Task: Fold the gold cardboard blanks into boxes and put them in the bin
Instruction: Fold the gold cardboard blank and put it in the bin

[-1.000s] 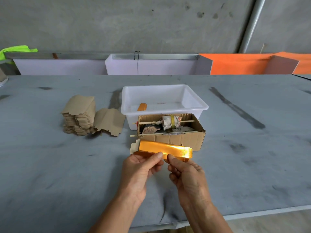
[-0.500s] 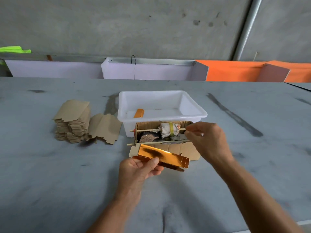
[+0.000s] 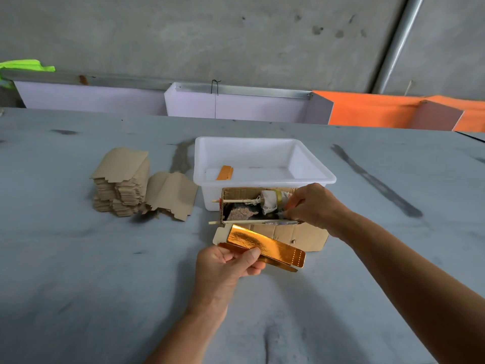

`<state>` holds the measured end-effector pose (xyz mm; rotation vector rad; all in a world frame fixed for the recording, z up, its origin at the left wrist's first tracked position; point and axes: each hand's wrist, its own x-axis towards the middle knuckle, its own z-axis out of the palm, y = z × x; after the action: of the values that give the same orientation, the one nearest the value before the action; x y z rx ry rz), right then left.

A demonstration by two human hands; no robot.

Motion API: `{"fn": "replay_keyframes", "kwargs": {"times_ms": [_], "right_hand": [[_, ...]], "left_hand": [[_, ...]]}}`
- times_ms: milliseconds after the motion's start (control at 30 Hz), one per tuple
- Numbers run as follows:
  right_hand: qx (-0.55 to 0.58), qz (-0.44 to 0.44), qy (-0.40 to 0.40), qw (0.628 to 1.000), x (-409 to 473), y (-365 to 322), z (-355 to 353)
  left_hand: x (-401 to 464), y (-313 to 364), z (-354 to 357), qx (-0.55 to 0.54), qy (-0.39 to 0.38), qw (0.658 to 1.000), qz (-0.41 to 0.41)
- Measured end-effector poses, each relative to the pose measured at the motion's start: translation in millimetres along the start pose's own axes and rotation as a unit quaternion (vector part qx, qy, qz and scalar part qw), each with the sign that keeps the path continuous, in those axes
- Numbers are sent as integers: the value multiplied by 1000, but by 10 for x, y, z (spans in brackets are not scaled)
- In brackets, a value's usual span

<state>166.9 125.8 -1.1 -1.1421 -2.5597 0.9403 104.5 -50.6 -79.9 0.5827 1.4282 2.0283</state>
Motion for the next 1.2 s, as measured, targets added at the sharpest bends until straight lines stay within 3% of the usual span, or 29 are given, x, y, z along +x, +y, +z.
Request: {"fn": "replay_keyframes", "kwargs": {"times_ms": [400, 700, 1200], "right_hand": [[60, -8, 32, 998, 25, 27, 93], [127, 34, 36, 991, 25, -37, 44], [107, 97, 34, 989, 52, -192, -102]], "left_hand": [[24, -31, -5, 9, 1, 1000, -7], [48, -66, 8, 22, -7, 1000, -18], [86, -88, 85, 8, 14, 1000, 2]]}}
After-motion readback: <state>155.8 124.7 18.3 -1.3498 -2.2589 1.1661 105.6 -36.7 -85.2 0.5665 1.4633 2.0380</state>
